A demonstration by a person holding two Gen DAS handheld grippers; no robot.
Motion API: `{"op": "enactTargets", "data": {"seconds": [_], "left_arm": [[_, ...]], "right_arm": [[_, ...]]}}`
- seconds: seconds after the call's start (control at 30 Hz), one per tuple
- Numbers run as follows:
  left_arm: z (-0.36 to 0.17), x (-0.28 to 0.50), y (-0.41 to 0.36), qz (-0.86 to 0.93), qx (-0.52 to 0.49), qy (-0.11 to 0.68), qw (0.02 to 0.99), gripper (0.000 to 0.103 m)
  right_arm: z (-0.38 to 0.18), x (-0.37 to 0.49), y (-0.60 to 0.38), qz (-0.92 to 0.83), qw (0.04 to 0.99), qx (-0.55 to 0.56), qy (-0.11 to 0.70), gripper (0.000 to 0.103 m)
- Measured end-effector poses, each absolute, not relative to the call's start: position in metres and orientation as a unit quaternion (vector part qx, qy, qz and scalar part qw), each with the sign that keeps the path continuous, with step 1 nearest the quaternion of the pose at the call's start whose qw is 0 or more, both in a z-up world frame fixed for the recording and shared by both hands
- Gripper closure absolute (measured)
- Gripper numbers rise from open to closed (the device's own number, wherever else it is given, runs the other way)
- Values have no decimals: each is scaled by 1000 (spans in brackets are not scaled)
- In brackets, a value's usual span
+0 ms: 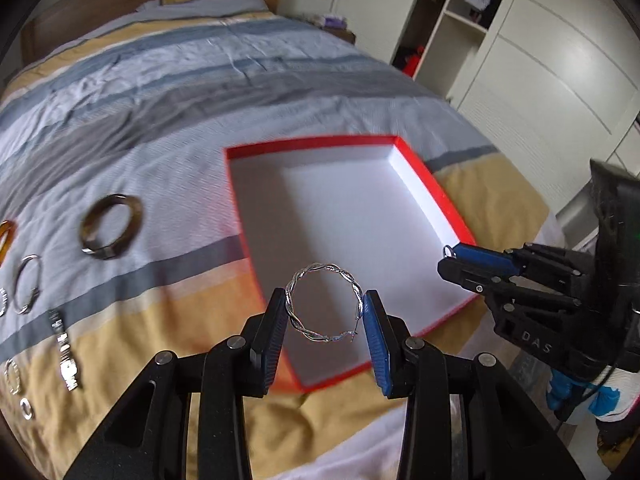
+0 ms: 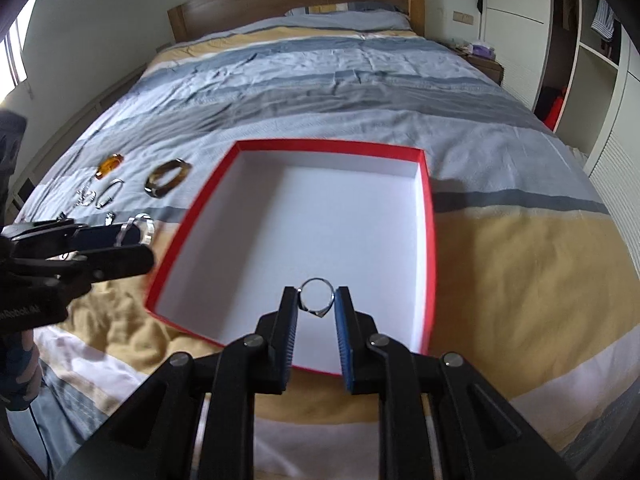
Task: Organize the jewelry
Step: 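Carry both pieces into the red box and open both tools, then move both tools back from the box toward the remaining jewelry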
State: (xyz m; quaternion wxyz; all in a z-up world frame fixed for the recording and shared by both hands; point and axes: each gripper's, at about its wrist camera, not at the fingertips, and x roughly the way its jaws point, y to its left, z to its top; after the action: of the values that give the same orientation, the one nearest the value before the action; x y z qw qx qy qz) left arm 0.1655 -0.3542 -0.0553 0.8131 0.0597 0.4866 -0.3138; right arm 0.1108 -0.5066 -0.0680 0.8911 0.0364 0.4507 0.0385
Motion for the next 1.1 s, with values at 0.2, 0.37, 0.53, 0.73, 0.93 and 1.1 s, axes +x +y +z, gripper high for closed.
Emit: {"op": "enactTargets", "data": {"seconds": [0.2,0.37,0.53,0.73,0.93,1.1], "left_arm": [[-98,178,-385,-309,101,520,790,66],[-111,171,-393,-304,140,513,791,64],[-116,170,-398,-304,155,509,790,59],[-104,166,-400,-303,157,497,798,48],[-61,152,-376,-296,124,457,830,34],[-28,128,-340,-282,123,440,844,32]], "right_arm": [[-95,131,-516,54,872,7,486,85],[-111,135,-516,62,861,-24,503,85],[-111,136,-513,66,855,-45,512,84],[-92,125,-522,48,865,-31,499,75],[-54,93,-537,15,886,-2,464,74],[-19,56,-532,-2,902,18,432,74]]}}
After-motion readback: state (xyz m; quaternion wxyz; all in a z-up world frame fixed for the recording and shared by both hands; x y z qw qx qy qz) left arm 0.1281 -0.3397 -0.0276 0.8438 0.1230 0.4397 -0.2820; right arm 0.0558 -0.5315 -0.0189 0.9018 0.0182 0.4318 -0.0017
